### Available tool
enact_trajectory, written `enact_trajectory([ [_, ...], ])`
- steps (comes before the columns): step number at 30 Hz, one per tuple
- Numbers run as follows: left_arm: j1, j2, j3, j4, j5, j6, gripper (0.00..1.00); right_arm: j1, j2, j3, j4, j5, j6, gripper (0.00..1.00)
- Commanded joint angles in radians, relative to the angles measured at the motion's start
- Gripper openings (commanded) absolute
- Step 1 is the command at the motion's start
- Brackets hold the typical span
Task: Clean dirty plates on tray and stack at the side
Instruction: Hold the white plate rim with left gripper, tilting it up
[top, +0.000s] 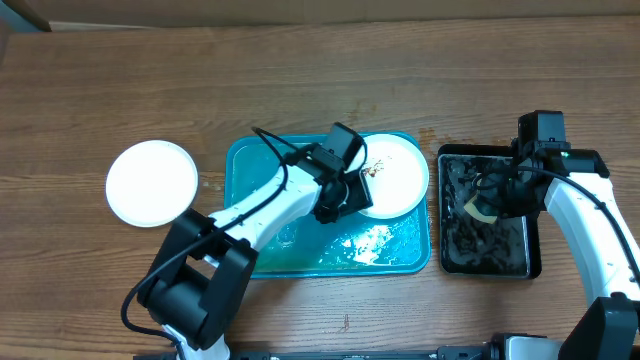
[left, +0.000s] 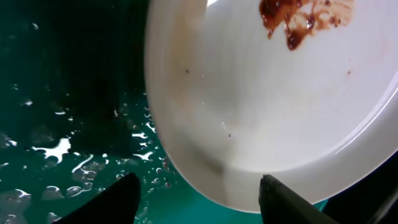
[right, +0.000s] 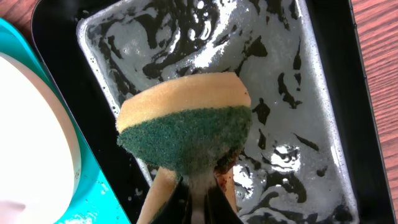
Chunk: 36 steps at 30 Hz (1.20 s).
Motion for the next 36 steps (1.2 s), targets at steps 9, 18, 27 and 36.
enact_trajectory([
  [9, -0.037, 0.024, 0.015, -0.005, -0.078, -0.025, 0.63, 0.0, -0.008, 0.013, 0.005, 0.007, 0.003, 0.04],
  [18, -0.04, 0.025, 0.012, -0.03, -0.096, -0.024, 0.6, 0.0, -0.009, 0.013, 0.006, 0.007, 0.003, 0.04],
  [27, -0.04, 0.025, 0.01, -0.049, -0.111, -0.024, 0.6, 0.0, -0.009, 0.013, 0.005, 0.006, 0.003, 0.04],
  [36, -0.04, 0.025, 0.01, -0.076, -0.112, -0.024, 0.44, 0.0, -0.009, 0.013, 0.005, 0.006, 0.003, 0.04],
])
